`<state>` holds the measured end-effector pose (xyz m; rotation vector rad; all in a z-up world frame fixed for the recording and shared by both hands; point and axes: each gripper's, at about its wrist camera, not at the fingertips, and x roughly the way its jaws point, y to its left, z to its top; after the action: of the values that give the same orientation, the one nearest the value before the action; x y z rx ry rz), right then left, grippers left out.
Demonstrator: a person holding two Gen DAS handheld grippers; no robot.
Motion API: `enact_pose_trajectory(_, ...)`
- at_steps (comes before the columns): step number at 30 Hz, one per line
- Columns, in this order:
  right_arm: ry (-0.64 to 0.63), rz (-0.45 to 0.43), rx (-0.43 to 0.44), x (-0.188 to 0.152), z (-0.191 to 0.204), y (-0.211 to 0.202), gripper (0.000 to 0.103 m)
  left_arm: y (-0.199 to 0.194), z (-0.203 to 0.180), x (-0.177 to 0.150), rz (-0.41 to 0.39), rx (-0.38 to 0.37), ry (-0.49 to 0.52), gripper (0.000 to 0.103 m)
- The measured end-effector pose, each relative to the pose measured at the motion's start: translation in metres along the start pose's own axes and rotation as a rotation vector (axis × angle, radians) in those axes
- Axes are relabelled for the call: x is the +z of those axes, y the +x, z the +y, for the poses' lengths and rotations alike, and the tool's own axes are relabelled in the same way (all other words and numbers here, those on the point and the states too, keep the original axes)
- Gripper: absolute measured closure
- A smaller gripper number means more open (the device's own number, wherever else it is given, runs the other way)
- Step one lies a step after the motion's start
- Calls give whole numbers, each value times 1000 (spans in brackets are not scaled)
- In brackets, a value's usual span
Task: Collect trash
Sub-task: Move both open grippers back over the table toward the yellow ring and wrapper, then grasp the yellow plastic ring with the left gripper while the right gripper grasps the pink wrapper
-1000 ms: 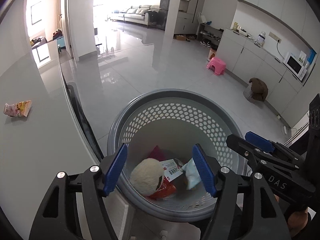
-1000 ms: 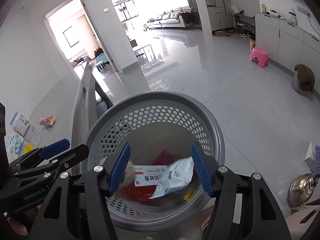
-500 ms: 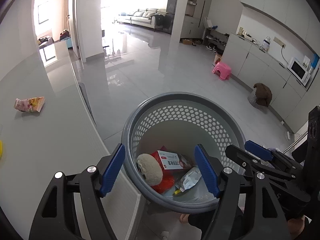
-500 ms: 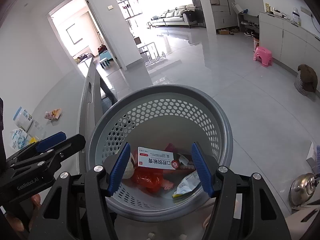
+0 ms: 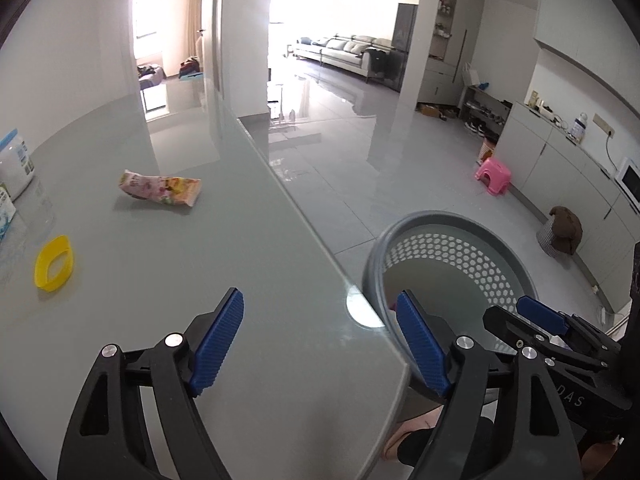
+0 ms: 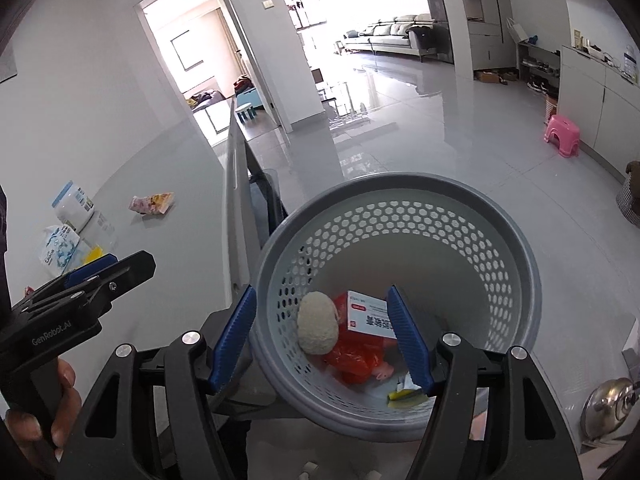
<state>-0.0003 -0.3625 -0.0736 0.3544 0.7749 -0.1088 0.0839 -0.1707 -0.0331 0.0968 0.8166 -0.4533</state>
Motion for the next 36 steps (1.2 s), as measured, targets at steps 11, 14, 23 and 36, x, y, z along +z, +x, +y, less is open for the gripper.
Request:
enact_pose_trajectory(11, -143, 22, 123, 22, 80, 33, 35, -30, 110, 0, -58, 214, -195, 18)
enact_pose_trajectory(14, -174, 30, 151, 26, 98, 43, 35, -34, 141, -4, -63, 274, -246, 17)
enact_pose_trajectory(23, -247, 53, 208, 37, 146, 73, 31, -30, 217, -12, -50, 410, -386, 12)
enact_pose_trajectory(36, -341, 66, 241, 71, 193, 128, 20, 11, 265, -8, 6, 441, -481, 10)
